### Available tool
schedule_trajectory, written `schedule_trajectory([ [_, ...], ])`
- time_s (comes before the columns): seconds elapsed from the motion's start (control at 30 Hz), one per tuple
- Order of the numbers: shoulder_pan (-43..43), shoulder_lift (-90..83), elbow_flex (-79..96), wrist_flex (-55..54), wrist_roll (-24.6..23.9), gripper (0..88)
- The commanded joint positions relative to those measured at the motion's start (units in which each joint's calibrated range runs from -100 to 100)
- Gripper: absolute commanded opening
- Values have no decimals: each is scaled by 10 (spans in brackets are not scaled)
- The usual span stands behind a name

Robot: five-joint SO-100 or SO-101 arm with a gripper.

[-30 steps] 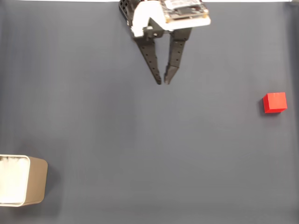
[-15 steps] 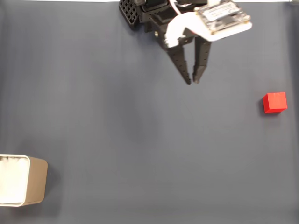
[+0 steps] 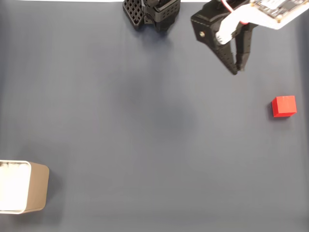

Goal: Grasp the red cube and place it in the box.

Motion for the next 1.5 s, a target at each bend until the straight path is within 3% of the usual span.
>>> schedule_trajectory([
  [0.0, -33, 4, -20, -18, 8, 8],
  [0.57, -135, 52, -16, -41, 25, 57],
  [1.47, -147, 193, 3, -174, 36, 198],
])
